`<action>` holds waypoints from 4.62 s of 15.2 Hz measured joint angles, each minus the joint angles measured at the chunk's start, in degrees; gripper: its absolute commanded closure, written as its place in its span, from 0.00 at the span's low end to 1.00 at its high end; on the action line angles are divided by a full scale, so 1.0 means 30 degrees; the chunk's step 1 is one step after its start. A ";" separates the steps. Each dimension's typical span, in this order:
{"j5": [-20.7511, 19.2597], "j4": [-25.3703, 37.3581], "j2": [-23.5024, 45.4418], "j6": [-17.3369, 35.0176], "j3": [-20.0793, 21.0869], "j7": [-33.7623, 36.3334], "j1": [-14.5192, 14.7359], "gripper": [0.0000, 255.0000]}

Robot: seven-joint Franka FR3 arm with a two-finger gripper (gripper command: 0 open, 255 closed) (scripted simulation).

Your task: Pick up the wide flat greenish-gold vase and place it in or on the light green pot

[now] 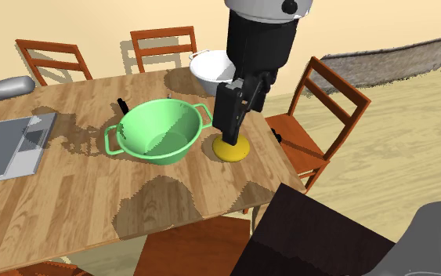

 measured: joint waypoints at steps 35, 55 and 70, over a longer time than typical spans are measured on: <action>0.9330 0.7067 2.3934 1.5085 -0.5014 -1.6421 -0.2862 0.00; 1.0600 0.7828 2.5979 1.6300 -0.3971 -1.7379 -0.3712 1.00; 0.9312 0.7390 2.4039 1.4875 -0.5035 -1.6447 -0.2930 1.00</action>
